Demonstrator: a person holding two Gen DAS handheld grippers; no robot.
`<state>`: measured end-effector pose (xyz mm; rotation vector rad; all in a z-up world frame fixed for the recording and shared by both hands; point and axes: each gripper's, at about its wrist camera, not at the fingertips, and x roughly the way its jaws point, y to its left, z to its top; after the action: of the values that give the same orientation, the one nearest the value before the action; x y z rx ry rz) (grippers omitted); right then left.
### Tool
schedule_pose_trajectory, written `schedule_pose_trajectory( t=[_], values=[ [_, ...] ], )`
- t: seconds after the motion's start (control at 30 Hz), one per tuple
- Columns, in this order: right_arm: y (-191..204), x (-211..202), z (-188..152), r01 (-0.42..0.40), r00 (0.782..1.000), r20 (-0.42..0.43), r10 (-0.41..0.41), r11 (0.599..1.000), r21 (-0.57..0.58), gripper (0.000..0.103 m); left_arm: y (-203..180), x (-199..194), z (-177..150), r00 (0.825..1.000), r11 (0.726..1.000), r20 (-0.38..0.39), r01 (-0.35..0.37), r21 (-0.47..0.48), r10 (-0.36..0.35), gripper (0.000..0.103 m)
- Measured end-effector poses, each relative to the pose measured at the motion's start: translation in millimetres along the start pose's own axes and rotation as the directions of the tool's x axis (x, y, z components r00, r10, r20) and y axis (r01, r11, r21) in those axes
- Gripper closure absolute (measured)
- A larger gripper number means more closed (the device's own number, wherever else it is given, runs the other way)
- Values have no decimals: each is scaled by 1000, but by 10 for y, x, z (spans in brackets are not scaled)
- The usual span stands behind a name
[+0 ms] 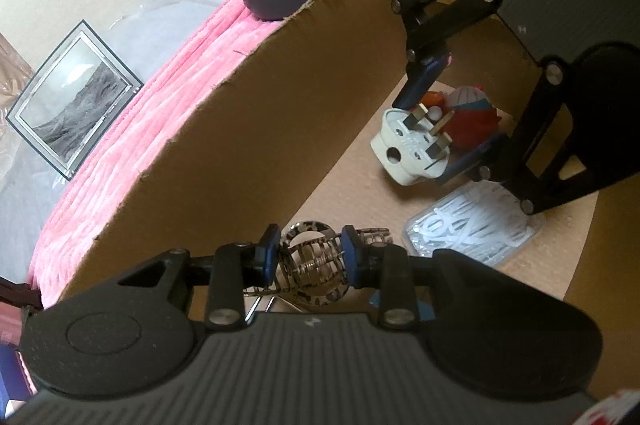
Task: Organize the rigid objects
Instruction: 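Open both tools to release the hair clip and plug inside the box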
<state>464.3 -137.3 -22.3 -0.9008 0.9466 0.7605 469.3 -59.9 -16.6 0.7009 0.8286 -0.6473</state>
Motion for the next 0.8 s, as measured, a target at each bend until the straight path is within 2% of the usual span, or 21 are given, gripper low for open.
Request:
schedule_pose_trajectory(
  t=[0.8],
  values=[
    [25, 98, 42, 14, 999, -33, -14, 1000, -26, 60, 57, -158, -58, 999, 1000, 35, -10, -27, 11, 72]
  ],
)
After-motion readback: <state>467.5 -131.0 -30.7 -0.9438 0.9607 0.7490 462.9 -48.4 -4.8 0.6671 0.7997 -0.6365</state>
